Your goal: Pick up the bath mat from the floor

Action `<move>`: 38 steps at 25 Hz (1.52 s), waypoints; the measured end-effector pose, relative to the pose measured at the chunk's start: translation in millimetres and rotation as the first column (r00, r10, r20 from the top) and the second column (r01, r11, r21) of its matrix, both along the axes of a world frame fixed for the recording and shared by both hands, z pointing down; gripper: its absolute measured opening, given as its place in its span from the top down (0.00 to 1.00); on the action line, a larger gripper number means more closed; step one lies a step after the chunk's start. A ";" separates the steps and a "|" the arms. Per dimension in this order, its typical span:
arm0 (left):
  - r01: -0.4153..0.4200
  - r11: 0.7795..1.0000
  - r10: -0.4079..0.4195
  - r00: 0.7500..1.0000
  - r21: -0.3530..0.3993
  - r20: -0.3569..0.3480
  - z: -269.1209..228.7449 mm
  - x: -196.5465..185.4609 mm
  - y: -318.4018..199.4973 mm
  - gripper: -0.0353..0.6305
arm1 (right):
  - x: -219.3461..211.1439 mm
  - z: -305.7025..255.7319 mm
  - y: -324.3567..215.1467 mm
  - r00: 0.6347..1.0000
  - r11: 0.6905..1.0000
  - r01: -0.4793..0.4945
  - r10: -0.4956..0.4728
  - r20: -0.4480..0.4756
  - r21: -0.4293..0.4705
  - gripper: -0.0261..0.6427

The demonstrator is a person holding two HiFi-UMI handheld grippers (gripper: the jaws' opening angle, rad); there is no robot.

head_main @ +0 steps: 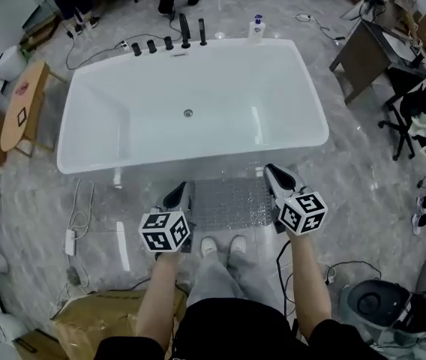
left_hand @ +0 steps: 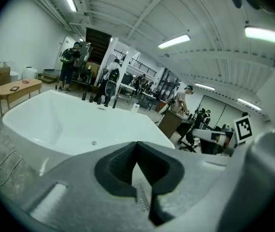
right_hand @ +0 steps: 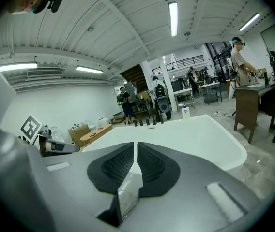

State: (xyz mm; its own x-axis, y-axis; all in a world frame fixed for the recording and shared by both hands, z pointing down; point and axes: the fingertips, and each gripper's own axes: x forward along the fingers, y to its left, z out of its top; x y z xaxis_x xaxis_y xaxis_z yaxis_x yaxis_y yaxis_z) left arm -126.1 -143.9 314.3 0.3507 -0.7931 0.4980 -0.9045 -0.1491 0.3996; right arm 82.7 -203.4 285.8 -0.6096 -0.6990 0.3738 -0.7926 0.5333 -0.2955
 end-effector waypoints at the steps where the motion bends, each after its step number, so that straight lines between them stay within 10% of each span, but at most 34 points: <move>1: -0.004 1.000 0.004 1.000 -0.016 0.000 15.6 0.7 -1.8 0.95 | 0.3 12.7 -2.6 1.000 1.000 0.000 0.000 -0.004 -0.011 0.91; 9: 0.008 0.982 -0.015 0.999 -0.188 -0.033 182.4 10.4 25.1 0.95 | 17.8 171.3 24.2 1.000 0.984 -0.007 0.001 -0.031 -0.177 0.91; 22: 0.013 0.876 -0.010 1.000 -0.482 0.009 458.5 13.8 96.4 0.95 | 34.1 468.1 104.3 0.997 0.872 0.010 -0.043 -0.057 -0.489 0.75; 26: 0.074 0.846 -0.068 0.997 -0.529 0.030 534.0 7.9 89.9 0.65 | 49.2 530.6 101.6 0.996 0.850 0.019 -0.060 -0.061 -0.527 0.45; 31: 0.117 0.803 -0.095 0.993 -0.585 0.069 615.2 -8.5 82.4 0.48 | 84.8 602.6 95.8 0.985 0.817 0.041 -0.129 -0.114 -0.575 0.38; 38: -0.017 0.763 0.130 0.983 -0.646 0.128 716.2 -36.8 93.3 0.35 | 133.6 708.9 88.7 0.965 0.773 0.014 -0.176 -0.194 -0.634 0.30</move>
State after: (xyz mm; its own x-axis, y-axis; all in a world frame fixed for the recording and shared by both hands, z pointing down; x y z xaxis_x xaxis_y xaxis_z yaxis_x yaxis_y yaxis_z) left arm -162.9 -50.5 1030.5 0.2681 -0.2446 0.9318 -0.9593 0.0214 0.2816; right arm 216.3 -114.7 994.8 -0.5002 -0.2053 0.8412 -0.8349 0.3719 -0.4057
